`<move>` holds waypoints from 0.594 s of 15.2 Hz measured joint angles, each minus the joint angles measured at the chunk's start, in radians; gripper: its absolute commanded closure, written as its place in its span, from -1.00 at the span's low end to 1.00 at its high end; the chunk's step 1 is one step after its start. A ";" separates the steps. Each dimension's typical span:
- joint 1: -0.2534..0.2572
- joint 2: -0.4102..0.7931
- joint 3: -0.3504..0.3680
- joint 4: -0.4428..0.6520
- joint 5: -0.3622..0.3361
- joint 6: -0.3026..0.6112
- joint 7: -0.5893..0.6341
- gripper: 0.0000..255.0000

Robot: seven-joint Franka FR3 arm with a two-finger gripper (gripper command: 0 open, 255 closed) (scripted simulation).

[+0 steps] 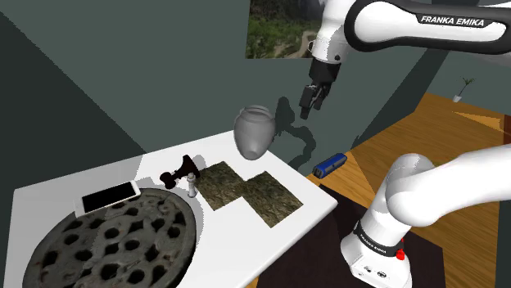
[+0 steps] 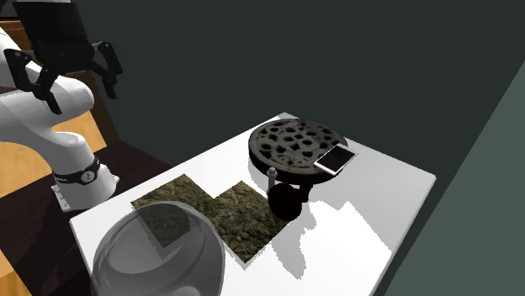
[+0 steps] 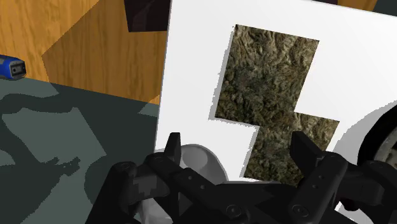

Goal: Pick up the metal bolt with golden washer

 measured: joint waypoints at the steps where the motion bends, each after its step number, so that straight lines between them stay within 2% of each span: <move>1: 0.000 0.000 0.000 0.000 0.000 0.000 0.000 -1.00; 9: 0.030 0.237 0.094 0.066 0.032 0.124 0.093 -1.00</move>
